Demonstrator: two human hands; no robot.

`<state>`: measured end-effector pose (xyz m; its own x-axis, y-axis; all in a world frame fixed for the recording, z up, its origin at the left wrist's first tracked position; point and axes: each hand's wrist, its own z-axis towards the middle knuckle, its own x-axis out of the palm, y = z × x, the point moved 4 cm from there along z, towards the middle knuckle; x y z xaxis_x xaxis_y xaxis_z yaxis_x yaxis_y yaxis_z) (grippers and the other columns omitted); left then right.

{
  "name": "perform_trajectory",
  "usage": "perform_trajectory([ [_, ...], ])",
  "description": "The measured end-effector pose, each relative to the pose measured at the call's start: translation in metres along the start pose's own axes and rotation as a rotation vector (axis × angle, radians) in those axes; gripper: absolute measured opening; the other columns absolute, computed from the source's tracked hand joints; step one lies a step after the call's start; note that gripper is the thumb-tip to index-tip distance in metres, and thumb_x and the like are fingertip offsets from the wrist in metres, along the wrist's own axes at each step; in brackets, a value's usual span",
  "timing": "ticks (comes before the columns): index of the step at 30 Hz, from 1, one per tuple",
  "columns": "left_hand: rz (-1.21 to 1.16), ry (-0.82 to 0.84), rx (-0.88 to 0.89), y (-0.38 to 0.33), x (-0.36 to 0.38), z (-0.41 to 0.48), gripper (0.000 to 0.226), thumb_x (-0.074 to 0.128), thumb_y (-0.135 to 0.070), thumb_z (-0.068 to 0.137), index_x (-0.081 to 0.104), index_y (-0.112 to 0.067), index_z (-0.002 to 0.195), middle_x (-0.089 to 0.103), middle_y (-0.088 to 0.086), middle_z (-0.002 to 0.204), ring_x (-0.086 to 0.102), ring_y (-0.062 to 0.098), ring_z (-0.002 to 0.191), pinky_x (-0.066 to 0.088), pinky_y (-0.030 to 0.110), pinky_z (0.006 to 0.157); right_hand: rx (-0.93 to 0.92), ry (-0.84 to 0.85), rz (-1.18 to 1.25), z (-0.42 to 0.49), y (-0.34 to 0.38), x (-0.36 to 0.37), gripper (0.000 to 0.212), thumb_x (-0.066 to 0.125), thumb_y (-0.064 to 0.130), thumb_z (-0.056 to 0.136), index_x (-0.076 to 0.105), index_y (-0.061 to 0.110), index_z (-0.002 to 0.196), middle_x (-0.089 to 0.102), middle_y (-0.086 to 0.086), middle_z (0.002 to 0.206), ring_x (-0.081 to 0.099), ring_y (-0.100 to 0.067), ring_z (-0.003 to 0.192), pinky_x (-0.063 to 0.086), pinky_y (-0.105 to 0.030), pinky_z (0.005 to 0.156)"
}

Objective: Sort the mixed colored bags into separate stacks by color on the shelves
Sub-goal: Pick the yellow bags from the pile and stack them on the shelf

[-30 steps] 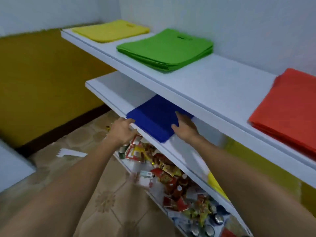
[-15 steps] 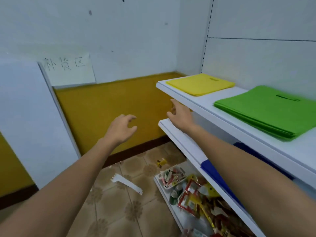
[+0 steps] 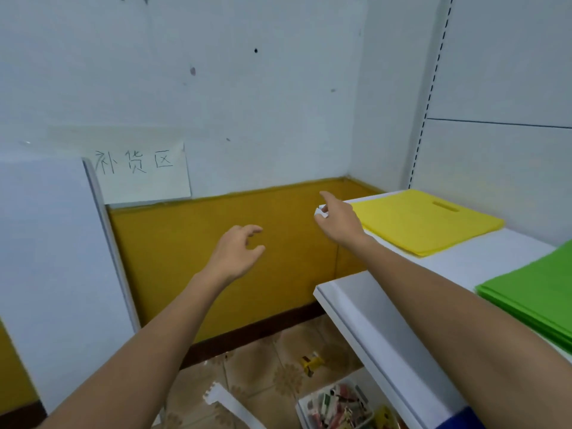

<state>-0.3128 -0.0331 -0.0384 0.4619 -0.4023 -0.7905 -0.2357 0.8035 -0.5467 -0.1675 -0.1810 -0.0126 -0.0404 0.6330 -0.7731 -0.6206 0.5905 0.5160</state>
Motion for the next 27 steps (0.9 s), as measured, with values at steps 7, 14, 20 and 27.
perform_trajectory([
  [7, 0.013, -0.026, 0.0, 0.042, -0.003, 0.087, 0.037, 0.056, -0.024, 0.09, 0.052, -0.022, 0.127, 0.055, 0.003, 0.124, 0.053, 0.017, 0.106, 0.04, 0.028, 0.087, -0.003, 0.005, 0.014, 0.079, 0.002, 0.045, 0.058, 0.049, 0.021, 0.092, 0.028, 0.015, 0.145, 0.051, -0.012, 0.13, 0.048, -0.028, 0.12, 0.043, -0.044, 0.097],
  [14, -0.046, 0.008, 0.133, 0.062, 0.007, 0.203, 0.036, 0.057, -0.02, 0.089, 0.054, -0.019, 0.125, 0.056, 0.002, 0.122, 0.055, 0.016, 0.105, 0.041, 0.029, 0.09, 0.126, -0.11, -0.028, 0.163, -0.019, 0.052, 0.055, 0.047, 0.019, 0.093, 0.029, 0.015, 0.144, 0.048, -0.011, 0.135, 0.048, -0.028, 0.12, 0.046, -0.041, 0.094],
  [20, -0.119, 0.135, 0.282, 0.048, 0.042, 0.275, 0.034, 0.057, -0.019, 0.089, 0.056, -0.018, 0.123, 0.057, 0.003, 0.122, 0.053, 0.015, 0.102, 0.039, 0.026, 0.086, 0.27, -0.212, -0.081, 0.185, -0.046, 0.04, 0.055, 0.047, 0.017, 0.092, 0.031, 0.014, 0.144, 0.049, -0.012, 0.133, 0.05, -0.029, 0.118, 0.046, -0.041, 0.093],
  [27, -0.215, 0.306, 0.508, -0.04, 0.117, 0.304, 0.035, 0.058, -0.02, 0.088, 0.057, -0.019, 0.123, 0.057, 0.005, 0.12, 0.051, 0.015, 0.099, 0.039, 0.025, 0.084, 0.475, -0.363, -0.266, 0.151, -0.11, -0.037, 0.054, 0.048, 0.016, 0.091, 0.032, 0.014, 0.143, 0.05, -0.014, 0.131, 0.046, -0.031, 0.12, 0.043, -0.04, 0.094],
])
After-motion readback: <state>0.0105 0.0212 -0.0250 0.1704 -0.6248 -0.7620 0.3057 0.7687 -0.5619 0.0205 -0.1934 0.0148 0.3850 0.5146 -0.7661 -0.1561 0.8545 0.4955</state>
